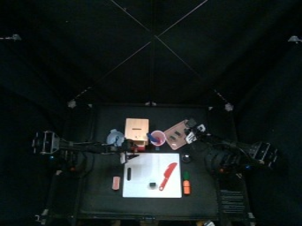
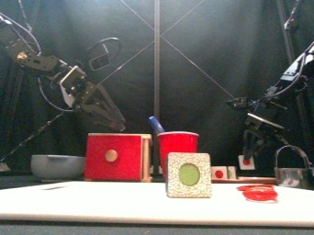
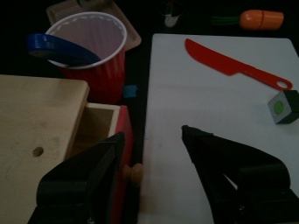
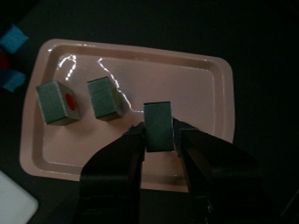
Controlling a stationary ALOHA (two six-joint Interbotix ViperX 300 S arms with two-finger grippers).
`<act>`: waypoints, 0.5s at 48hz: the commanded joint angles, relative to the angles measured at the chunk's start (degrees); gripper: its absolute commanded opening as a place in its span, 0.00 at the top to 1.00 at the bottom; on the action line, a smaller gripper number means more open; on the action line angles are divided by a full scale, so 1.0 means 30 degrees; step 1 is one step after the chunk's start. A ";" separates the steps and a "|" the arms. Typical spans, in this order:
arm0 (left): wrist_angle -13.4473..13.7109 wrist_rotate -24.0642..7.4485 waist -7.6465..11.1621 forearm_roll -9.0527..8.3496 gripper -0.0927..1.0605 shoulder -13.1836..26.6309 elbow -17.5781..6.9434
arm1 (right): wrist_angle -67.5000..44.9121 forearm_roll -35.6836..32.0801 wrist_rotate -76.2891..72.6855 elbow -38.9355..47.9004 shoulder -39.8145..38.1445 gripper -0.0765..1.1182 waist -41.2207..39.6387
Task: Place sushi on board then cut the sushi with the knife then place the pieces on the plate
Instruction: Place the 4 sushi pieces on the plate
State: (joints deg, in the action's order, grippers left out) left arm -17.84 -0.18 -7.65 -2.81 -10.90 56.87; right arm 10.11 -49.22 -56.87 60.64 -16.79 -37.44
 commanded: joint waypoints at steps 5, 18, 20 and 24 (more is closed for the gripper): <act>-0.0059 0.0000 -0.0059 0.0029 0.14 -0.0059 -0.0146 | -0.0293 -0.0088 -0.0029 -0.0820 0.0381 0.39 0.0059; -0.0059 -0.0029 -0.0088 0.0029 0.14 -0.0059 -0.0146 | -0.0469 -0.0234 0.0000 -0.0762 0.0498 0.34 0.0381; -0.0059 -0.0029 -0.0059 0.0029 0.14 -0.0059 -0.0146 | -0.0469 -0.0205 -0.0029 -0.0762 0.0498 0.33 0.0439; -0.0059 -0.0029 -0.0059 -0.0029 0.14 -0.0059 -0.0146 | -0.0498 -0.0205 -0.0029 -0.0762 0.0498 0.30 0.0557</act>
State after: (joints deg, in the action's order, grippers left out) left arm -17.75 -0.18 -7.65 -2.81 -10.90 57.04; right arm 8.96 -49.75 -56.87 59.15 -14.59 -36.12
